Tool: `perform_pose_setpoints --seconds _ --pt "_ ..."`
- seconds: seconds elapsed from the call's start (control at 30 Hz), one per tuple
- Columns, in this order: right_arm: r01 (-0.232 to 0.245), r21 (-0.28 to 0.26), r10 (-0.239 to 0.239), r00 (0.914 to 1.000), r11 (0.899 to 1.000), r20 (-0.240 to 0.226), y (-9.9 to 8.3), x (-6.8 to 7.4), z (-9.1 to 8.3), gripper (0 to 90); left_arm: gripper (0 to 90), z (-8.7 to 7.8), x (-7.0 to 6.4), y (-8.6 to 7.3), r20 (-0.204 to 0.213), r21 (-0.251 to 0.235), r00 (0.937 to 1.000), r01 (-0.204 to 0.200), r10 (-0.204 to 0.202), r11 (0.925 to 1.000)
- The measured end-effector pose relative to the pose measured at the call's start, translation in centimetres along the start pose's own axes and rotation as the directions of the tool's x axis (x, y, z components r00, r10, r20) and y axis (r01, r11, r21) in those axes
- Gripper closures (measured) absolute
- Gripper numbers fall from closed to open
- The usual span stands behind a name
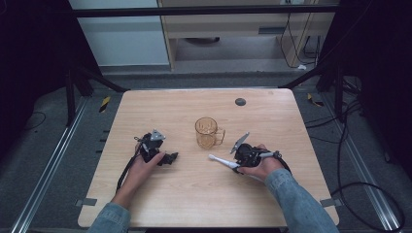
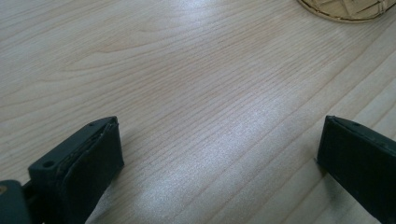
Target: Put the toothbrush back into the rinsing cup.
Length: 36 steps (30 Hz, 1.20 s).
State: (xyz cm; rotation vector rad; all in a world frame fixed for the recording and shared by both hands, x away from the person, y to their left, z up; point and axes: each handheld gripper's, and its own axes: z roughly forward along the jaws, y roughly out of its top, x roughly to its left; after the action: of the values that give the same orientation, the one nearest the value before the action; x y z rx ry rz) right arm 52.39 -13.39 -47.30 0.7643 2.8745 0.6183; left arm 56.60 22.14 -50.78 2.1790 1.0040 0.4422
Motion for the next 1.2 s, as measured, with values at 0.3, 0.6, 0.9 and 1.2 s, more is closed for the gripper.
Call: perform_pose_setpoints --seconds 0.3,0.6,0.9,1.2 --pt "-0.052 -0.042 0.051 0.9986 0.998 -0.013 0.0 -0.4 -0.9 66.9 0.0 0.0 0.0 0.0 0.0 0.0 1.0 0.0 0.0 1.0" --pt "-0.129 -0.09 0.13 0.9915 0.987 0.006 -0.5 -1.5 -2.8 67.0 0.0 0.0 0.0 0.0 0.0 0.0 1.0 0.0 0.0 1.0" --pt "-0.16 -0.133 0.164 0.9863 0.978 0.018 -1.0 -2.1 -4.5 67.0 0.0 0.0 0.0 0.0 0.0 0.0 1.0 0.0 0.0 1.0" --pt "-0.164 -0.184 0.176 0.9832 0.969 0.049 -0.7 -2.6 -6.2 67.0 0.0 0.0 0.0 0.0 0.0 0.0 1.0 0.0 0.0 1.0"
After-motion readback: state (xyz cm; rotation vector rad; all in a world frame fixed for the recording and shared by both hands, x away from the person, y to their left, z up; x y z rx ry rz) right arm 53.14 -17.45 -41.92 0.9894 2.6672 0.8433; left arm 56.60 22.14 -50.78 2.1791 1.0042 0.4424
